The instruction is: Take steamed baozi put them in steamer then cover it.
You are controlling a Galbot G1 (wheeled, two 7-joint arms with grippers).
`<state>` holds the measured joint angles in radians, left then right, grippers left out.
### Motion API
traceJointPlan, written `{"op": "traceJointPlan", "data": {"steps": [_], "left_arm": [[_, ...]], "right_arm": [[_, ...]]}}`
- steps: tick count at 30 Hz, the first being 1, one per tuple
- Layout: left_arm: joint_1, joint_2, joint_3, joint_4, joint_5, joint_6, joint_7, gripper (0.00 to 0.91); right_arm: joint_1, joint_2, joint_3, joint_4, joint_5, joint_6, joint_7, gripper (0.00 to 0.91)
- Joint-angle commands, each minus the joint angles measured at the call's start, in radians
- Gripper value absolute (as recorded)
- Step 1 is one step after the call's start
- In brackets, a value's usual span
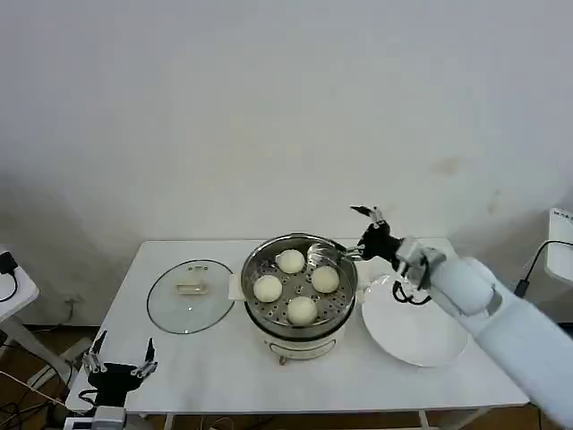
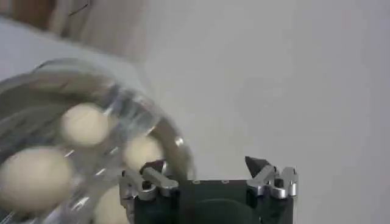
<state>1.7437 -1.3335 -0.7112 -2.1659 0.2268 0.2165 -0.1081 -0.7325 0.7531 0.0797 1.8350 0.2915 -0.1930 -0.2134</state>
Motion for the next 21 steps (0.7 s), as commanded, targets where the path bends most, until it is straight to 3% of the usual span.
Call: {"op": "traceJointPlan", "data": {"steps": [1, 8, 13, 21], "left_arm": [[-0.018, 0.01, -0.009, 0.056, 0.191, -0.092, -0.001, 0.907], [-0.083, 0.094, 0.006, 0.184, 0.482, -0.198, 0.016, 0.907], [-0.191, 0.151, 0.063, 0.315, 0.697, -0.237, -0.013, 0.907], [-0.415, 0.219, 0.193, 0.532, 0.853, -0.231, -0.039, 0.907]], "right_arm": [[-0.515, 0.324, 0.625, -0.018, -0.069, 0.238, -0.006, 0.907], [-0.687, 0.446, 0.796, 0.036, -0.01, 0.253, -0.044, 0.907], [-0.776, 0.489, 0.829, 0.058, -0.007, 0.262, -0.034, 0.907], [-0.872, 0.536, 0.862, 0.093, -0.024, 0.245, -0.008, 0.907]]}}
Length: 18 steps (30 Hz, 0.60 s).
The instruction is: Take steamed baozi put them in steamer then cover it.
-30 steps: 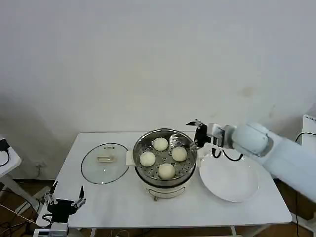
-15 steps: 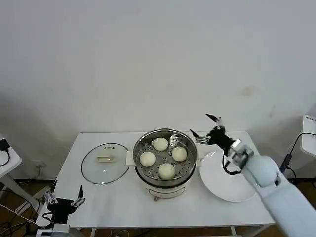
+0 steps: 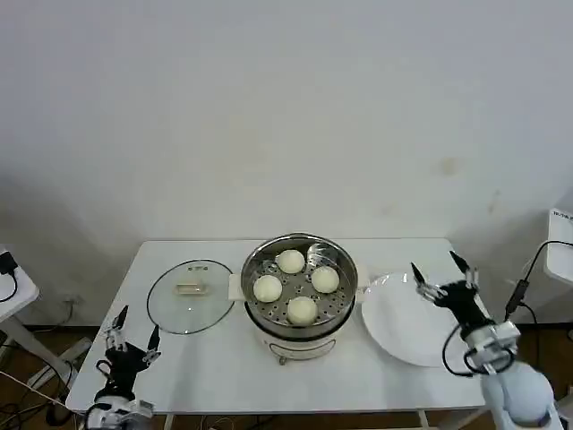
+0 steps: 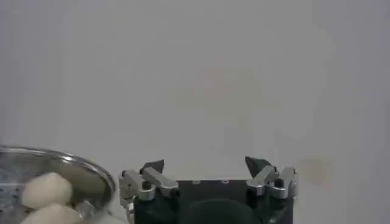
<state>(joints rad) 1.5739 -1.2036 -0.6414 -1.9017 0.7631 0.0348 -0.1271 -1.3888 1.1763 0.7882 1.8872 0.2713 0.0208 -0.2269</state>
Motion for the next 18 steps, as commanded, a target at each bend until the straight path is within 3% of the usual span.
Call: {"op": "traceJointPlan", "data": {"steps": [1, 18], "left_arm": [[-0.264, 0.094, 0.14, 0.284, 0.32, -0.047, -0.014, 0.907], [-0.483, 0.115, 0.288, 0.453, 0.333, -0.004, 0.029, 0.907]], "right_arm": [[-0.224, 0.116, 0.157, 0.045, -0.002, 0.031, 0.007, 0.907], [-0.277, 0.173, 0.205, 0.124, -0.057, -0.019, 0.029, 0.907]]}}
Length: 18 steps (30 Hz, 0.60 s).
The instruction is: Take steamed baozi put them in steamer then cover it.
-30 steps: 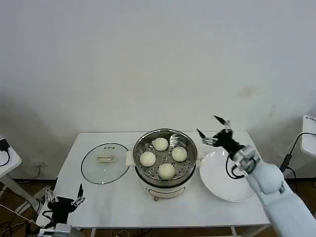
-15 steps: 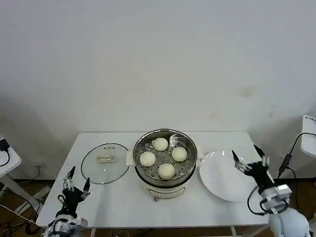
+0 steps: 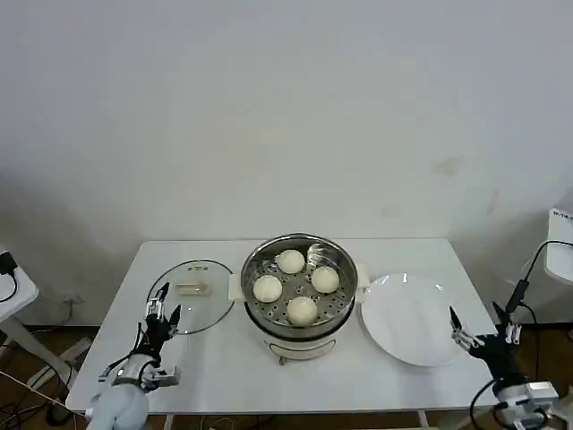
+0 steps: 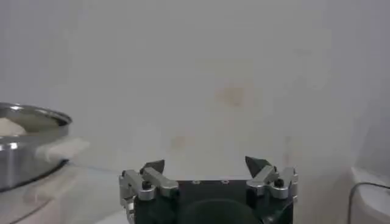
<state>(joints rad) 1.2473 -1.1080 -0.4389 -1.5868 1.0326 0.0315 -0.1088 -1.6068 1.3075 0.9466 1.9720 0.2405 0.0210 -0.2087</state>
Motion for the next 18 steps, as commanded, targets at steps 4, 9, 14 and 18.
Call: {"op": "traceJointPlan", "data": {"steps": [4, 9, 14, 18], "left_arm": [[-0.184, 0.013, 0.104, 0.162, 0.069, 0.004, 0.016, 0.907], [-0.222, 0.006, 0.115, 0.197, 0.074, 0.004, 0.014, 0.907], [-0.249, -0.002, 0.132, 0.227, 0.074, 0.008, 0.016, 0.907], [-0.274, -0.011, 0.142, 0.268, 0.078, 0.009, 0.016, 0.907]], "right_arm": [[-0.076, 0.047, 0.053, 0.064, -0.027, -0.03, 0.014, 0.907], [-0.088, 0.048, 0.058, 0.076, -0.025, -0.028, 0.015, 0.907], [-0.096, 0.053, 0.057, 0.083, -0.027, -0.028, 0.014, 0.907], [-0.097, 0.055, 0.056, 0.084, -0.027, -0.028, 0.013, 0.907]]}}
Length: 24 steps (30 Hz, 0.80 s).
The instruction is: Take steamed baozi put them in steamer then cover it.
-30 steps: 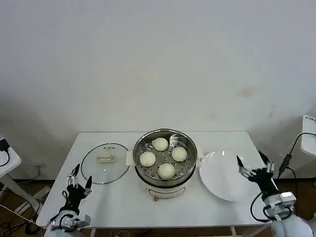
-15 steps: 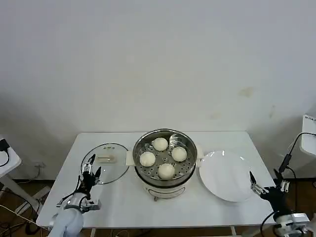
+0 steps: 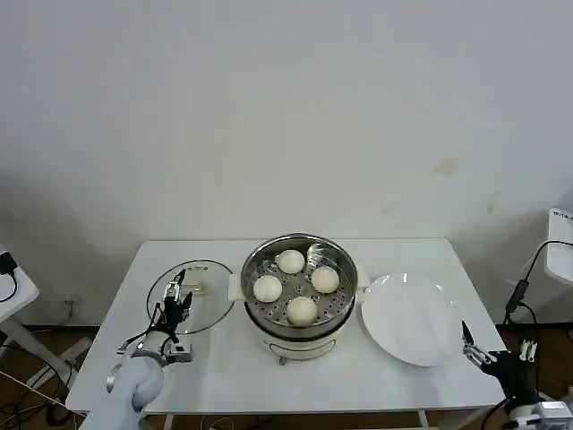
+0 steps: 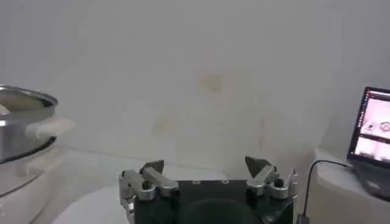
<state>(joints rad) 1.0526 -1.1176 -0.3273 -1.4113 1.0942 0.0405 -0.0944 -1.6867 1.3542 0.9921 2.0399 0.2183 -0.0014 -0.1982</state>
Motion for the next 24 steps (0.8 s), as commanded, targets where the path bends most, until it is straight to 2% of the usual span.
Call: {"op": "traceJointPlan", "data": {"steps": [1, 24], "left_arm": [[-0.087, -0.003, 0.033, 0.11, 0.017, -0.001, 0.001, 0.907], [-0.22, -0.029, 0.059, 0.284, 0.054, -0.006, -0.015, 0.907]], "right_arm": [[-0.018, 0.008, 0.01, 0.017, -0.005, -0.006, 0.001, 0.907], [-0.014, 0.02, 0.008, 0.009, -0.003, -0.005, -0.004, 0.907]]}}
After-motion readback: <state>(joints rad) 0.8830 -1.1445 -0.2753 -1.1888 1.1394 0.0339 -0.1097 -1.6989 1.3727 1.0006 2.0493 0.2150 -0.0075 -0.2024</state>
